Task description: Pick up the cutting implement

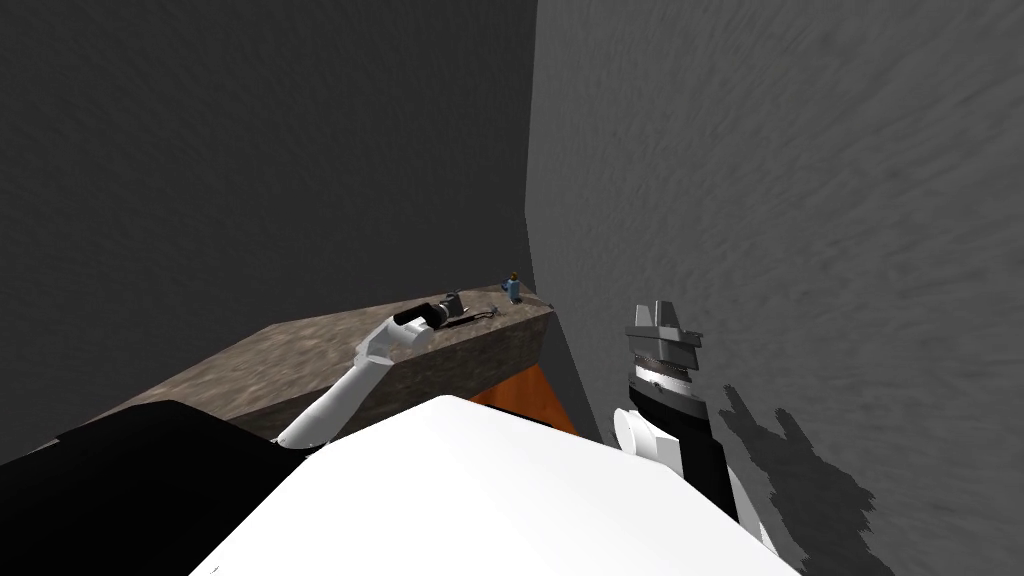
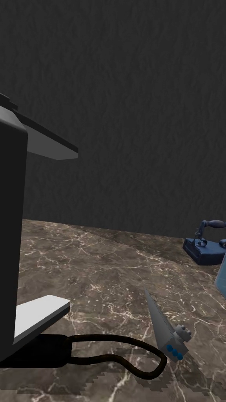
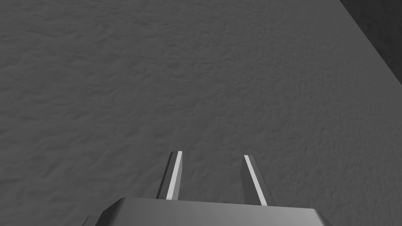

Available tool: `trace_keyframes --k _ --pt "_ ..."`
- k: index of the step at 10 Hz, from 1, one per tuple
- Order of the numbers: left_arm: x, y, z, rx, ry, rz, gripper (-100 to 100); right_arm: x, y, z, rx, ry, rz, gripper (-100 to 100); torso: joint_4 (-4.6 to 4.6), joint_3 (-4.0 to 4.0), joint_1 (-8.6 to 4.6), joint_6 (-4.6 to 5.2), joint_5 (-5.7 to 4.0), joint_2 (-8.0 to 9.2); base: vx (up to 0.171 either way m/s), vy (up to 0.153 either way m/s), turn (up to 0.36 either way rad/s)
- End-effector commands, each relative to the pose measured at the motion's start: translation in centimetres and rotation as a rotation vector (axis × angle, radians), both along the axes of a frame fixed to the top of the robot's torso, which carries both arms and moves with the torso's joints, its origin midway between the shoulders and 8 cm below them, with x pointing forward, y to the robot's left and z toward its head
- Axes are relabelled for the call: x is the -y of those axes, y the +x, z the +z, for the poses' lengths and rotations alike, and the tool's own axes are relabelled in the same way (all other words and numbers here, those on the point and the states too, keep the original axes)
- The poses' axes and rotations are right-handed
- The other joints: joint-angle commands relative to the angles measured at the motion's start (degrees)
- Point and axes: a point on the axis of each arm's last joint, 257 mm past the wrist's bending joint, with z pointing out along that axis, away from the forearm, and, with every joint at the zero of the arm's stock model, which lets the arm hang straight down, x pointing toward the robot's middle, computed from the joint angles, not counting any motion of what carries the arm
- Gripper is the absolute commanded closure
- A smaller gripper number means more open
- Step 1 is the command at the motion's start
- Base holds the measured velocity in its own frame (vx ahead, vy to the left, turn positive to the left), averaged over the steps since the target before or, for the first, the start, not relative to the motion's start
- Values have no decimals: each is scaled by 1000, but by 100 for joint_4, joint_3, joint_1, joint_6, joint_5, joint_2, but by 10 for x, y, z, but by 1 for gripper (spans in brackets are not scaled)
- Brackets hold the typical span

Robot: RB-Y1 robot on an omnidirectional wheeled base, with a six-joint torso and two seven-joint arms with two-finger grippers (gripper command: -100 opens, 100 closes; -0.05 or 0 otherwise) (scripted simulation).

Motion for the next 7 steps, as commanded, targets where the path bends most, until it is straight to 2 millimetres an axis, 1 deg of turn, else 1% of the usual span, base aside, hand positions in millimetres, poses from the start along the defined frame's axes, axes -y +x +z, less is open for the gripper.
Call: trace_keyframes --k 1,4,6,7 --pt "-1 -1 -5 -27 -2 6 -100 0 0 0 0 0 0 0 0 0 0 0 0 0 11 5 4" --pt "-17 -1 -28 -140 -50 42 -100 0 0 0 0 0 0 0 -1 -1 3 -1 1 -2 26 10 -71" --pt "-19 -5 -37 -178 -47 51 -100 0 0 0 0 0 0 0 -1 -3 3 -1 1 -5 22 6 -17" --pt "-26 -6 -46 -223 -71 69 -100 0 0 0 0 0 0 0 0 0 0 -1 1 0 25 2 -77"
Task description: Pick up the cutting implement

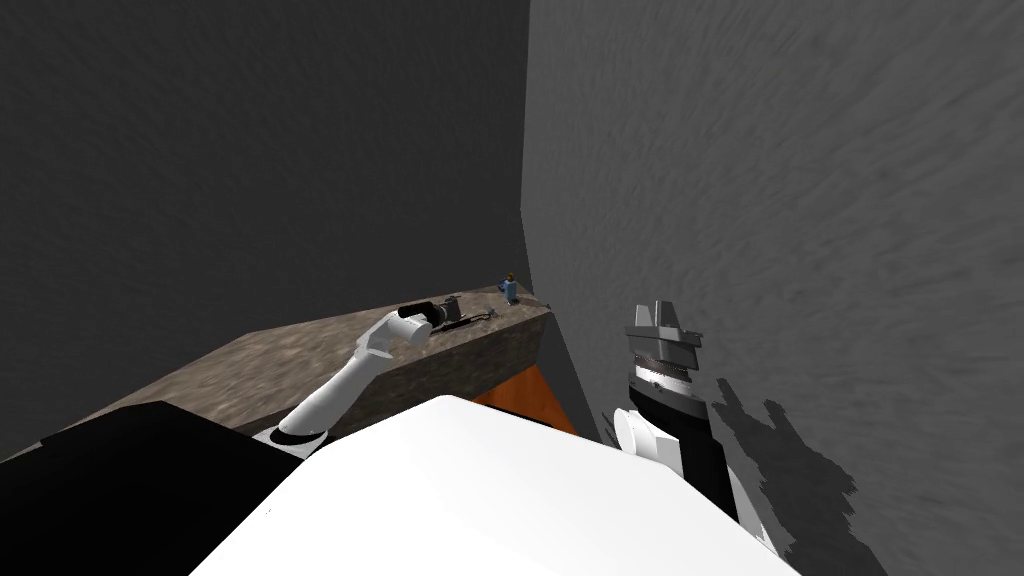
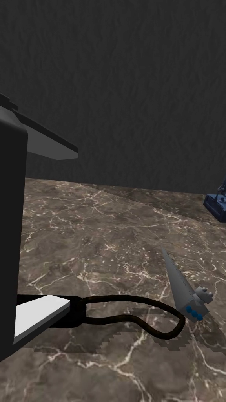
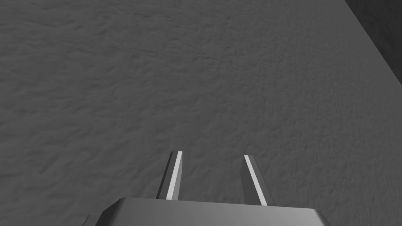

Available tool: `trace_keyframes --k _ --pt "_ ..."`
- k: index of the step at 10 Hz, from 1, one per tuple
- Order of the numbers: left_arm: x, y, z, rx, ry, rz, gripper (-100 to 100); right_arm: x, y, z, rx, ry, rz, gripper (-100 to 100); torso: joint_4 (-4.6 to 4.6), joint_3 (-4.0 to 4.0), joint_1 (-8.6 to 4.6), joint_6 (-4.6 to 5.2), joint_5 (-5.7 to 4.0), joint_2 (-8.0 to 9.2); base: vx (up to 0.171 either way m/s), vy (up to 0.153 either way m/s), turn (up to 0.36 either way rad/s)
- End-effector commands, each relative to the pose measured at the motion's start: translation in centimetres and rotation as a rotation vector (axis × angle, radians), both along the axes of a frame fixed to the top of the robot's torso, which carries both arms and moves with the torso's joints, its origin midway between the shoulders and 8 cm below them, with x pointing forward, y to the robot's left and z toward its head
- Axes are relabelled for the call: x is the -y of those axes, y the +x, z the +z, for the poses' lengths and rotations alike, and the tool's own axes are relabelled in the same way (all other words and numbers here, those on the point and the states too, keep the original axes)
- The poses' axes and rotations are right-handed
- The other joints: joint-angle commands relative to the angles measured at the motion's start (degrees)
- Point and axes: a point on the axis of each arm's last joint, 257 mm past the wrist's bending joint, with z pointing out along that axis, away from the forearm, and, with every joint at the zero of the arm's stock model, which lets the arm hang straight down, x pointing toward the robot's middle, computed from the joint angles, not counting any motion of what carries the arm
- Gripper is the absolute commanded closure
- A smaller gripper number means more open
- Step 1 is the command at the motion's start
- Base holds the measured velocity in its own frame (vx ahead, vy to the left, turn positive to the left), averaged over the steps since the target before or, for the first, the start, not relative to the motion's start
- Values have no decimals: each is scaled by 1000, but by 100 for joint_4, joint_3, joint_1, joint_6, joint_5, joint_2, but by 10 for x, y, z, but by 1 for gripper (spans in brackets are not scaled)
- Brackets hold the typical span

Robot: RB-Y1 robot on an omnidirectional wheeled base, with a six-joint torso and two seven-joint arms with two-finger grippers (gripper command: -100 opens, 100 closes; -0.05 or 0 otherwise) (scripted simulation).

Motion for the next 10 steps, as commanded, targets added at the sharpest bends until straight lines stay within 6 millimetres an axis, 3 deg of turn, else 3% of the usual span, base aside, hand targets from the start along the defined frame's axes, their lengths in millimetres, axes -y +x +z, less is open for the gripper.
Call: trace_keyframes --k 1,7,10 --pt "-5 -3 -8 -48 -11 16 -100 0 0 0 0 0 0 0 0 0 0 0 0 0 25 11 -47" --pt "-22 -18 -42 -208 -49 76 -100 0 0 0 0 0 0 0 -1 -2 7 -2 2 -2 24 14 -45" --pt "-37 -34 -68 -333 -87 133 -100 0 0 0 0 0 0 0 0 -1 4 -2 1 -1 29 18 -71"
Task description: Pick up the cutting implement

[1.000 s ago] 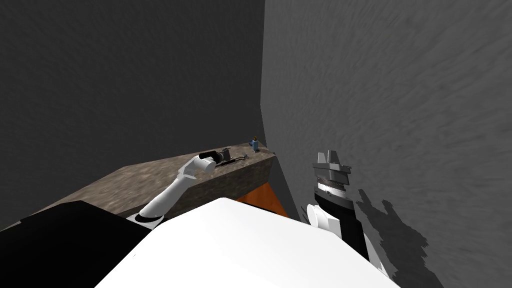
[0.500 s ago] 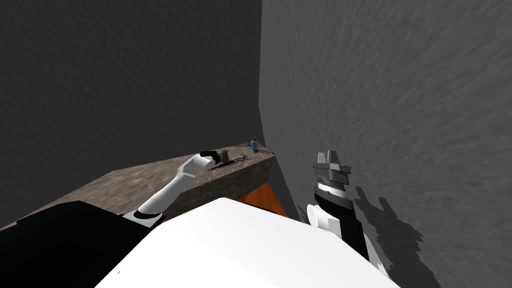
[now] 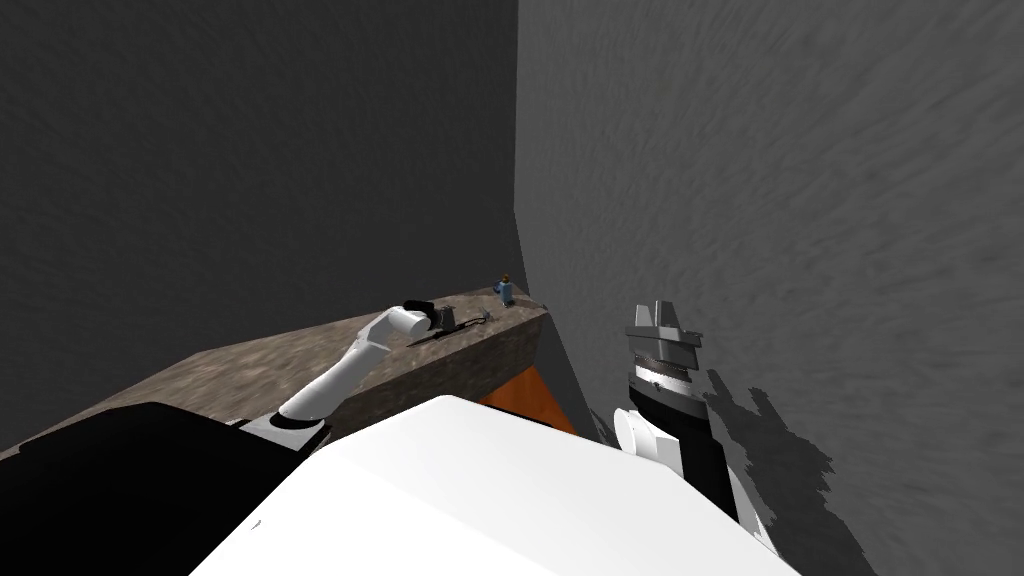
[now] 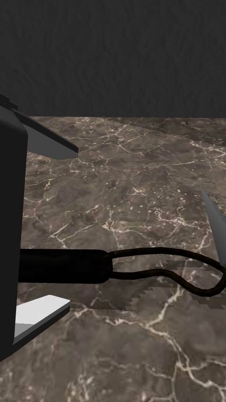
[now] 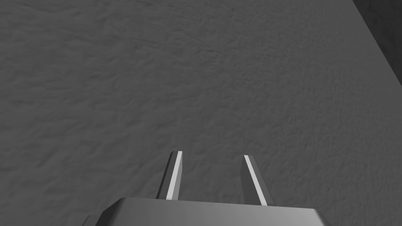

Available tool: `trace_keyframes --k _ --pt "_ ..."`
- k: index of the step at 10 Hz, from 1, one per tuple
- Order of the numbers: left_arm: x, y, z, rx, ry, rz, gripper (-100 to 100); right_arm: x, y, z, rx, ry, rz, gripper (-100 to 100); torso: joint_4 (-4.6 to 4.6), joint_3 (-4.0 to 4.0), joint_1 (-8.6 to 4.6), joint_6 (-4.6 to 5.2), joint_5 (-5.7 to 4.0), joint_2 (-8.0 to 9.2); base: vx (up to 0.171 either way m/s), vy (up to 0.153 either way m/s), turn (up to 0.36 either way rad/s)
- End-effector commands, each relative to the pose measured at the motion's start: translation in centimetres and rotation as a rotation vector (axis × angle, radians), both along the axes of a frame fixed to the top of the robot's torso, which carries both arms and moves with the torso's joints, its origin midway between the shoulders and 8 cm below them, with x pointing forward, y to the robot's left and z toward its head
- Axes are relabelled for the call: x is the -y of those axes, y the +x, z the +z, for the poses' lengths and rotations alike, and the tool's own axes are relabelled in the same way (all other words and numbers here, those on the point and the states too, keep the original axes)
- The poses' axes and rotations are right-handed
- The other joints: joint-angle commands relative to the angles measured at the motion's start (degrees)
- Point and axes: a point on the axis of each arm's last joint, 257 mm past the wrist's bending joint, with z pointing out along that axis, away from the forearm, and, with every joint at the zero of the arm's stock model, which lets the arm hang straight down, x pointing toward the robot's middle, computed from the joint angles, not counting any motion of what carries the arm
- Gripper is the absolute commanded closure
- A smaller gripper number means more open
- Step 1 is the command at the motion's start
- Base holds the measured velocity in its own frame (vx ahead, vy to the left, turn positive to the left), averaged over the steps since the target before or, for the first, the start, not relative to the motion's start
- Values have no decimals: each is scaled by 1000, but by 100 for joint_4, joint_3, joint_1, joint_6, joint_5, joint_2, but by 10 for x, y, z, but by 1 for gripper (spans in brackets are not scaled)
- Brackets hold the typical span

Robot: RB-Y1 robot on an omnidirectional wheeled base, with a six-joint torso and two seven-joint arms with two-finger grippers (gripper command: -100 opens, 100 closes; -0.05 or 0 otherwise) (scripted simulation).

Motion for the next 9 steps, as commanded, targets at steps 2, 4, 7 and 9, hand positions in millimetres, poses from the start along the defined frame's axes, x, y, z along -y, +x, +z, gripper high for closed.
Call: trace_keyframes --k 2,4,7,9 --pt "-11 -15 -20 -98 -26 46 -100 0 0 0 0 0 0 0 0 0 0 -2 0 0 37 25 -73" --pt "-17 -27 -33 -168 -40 77 -100 0 0 0 0 0 0 0 0 0 1 -2 1 1 33 26 -50" --pt "-24 -42 -47 -248 -51 110 -100 0 0 0 0 0 0 0 0 0 0 0 0 1 29 23 -56" --pt "-29 -54 -56 -307 -62 138 -100 0 0 0 0 0 0 0 0 1 -2 -1 0 2 28 21 -51"
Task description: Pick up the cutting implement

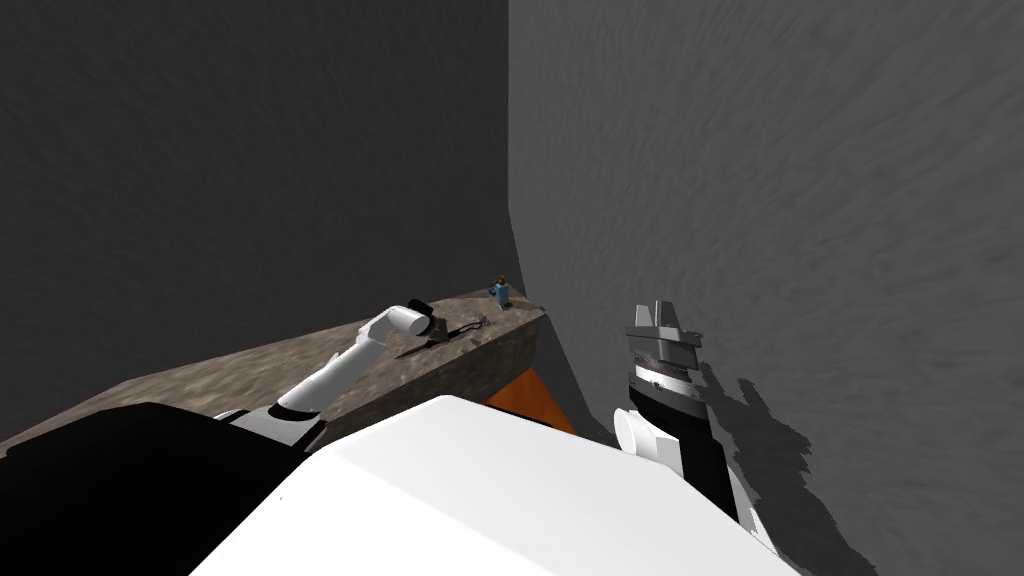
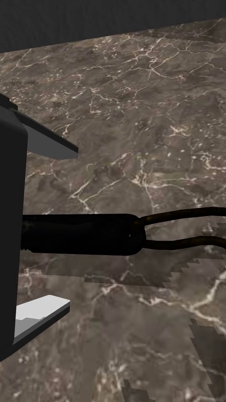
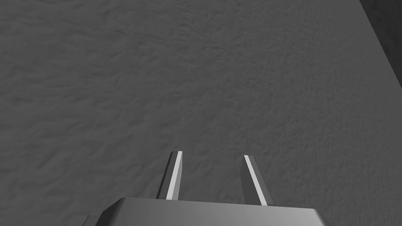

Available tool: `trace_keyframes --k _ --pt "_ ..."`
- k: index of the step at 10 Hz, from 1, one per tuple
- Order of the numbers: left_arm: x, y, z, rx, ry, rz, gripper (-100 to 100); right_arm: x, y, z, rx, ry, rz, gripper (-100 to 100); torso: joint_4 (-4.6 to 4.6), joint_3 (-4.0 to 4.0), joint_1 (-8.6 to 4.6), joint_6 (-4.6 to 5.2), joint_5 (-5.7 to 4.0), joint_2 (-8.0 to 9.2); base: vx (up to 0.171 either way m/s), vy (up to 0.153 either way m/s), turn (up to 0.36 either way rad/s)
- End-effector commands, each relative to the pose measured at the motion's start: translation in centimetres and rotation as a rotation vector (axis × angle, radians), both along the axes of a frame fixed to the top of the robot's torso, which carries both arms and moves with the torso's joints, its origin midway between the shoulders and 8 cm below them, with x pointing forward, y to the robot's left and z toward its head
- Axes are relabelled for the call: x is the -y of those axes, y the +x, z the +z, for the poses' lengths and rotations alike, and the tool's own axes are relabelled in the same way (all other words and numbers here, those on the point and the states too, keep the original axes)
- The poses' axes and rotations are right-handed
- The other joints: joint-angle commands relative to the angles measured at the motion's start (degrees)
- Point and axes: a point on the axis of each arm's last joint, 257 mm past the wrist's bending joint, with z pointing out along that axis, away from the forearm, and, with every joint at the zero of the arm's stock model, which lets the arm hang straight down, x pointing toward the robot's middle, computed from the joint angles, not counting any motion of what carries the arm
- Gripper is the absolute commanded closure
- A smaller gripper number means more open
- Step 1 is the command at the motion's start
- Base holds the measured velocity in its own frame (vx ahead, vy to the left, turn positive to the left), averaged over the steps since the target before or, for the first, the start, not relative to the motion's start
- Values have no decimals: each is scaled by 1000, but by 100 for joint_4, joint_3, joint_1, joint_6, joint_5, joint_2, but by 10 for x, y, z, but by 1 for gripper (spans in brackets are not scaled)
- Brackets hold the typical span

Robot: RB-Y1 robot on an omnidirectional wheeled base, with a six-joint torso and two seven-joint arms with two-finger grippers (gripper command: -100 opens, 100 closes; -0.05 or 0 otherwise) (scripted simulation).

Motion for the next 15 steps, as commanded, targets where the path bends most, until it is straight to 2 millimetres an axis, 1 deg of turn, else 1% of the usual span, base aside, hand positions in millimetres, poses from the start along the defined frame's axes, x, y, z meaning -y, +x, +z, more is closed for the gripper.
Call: trace_keyframes --k 1,2,4,5,7,9,10,11,12,13,15 --pt "-7 -13 -10 -66 -11 32 -100 0 0 0 0 0 0 0 0 0 0 0 0 0 25 28 -62" --pt "-7 -14 -10 -69 -11 33 -100 0 0 0 0 0 0 0 0 0 3 0 1 0 23 22 -39" --pt "-15 -33 -22 -159 -24 80 -100 0 0 0 0 0 0 0 0 -1 0 1 0 -3 37 30 -82" --pt "-15 -35 -22 -166 -23 81 -100 0 0 0 0 0 0 0 -1 -3 5 1 1 -6 27 33 -32" --pt "-23 -53 -30 -242 -30 120 -100 0 0 0 0 0 0 0 0 0 2 0 1 0 26 27 -61" --pt "-28 -66 -33 -295 -32 149 -100 0 0 0 0 0 0 0 0 -1 2 0 0 -3 30 28 -52" --pt "-31 -70 -33 -313 -31 159 -100 0 0 0 0 0 0 0 0 -1 1 -1 0 -1 25 19 -36" --pt "-30 -67 -33 -299 -31 151 -100 0 0 0 0 0 0 0 0 0 -1 -1 0 0 11 8 -6" --pt "-30 -68 -33 -303 -31 153 0 0 0 0 0 0 0 0 1 2 -6 -1 -1 4 0 0 0" --pt "-38 -69 -35 -301 -36 181 -100 0 0 0 0 0 0 0 2 4 -9 -1 -2 8 -42 12 -180" --pt "-52 -72 -39 -300 -44 236 -100 0 0 0 0 0 0 0 8 21 0 2 0 38 -105 28 -297"
